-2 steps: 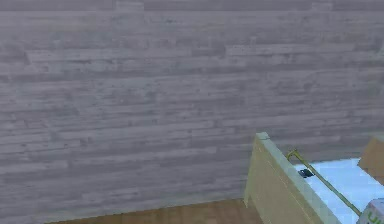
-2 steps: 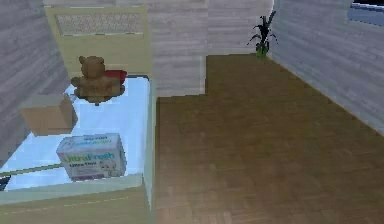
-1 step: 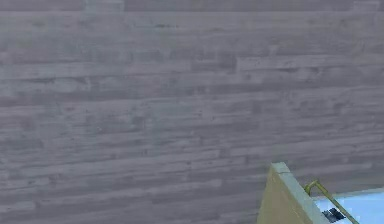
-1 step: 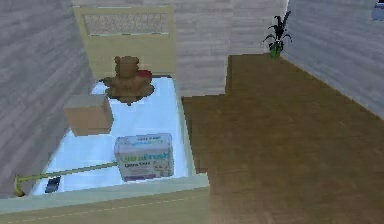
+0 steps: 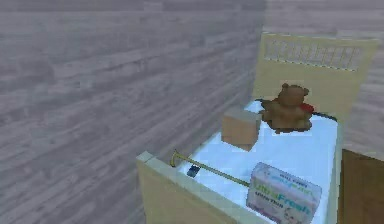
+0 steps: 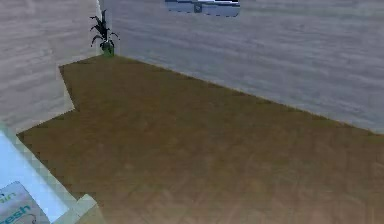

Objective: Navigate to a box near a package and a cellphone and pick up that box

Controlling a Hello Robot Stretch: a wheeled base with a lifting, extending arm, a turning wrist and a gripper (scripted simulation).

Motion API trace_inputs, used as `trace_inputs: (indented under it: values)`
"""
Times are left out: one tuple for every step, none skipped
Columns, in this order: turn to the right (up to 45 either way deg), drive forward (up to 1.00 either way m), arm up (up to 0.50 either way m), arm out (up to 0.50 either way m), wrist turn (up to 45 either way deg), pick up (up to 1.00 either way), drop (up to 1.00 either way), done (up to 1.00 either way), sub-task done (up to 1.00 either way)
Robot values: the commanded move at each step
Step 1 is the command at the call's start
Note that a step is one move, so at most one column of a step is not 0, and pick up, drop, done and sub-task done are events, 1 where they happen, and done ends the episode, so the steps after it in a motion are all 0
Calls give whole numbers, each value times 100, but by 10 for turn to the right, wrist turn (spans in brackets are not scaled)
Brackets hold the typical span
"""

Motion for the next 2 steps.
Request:
trace_inputs:
  values:
    - [450,0,0,0,0,0,0,0,0]
    - [450,0,0,0,0,0,0,0,0]
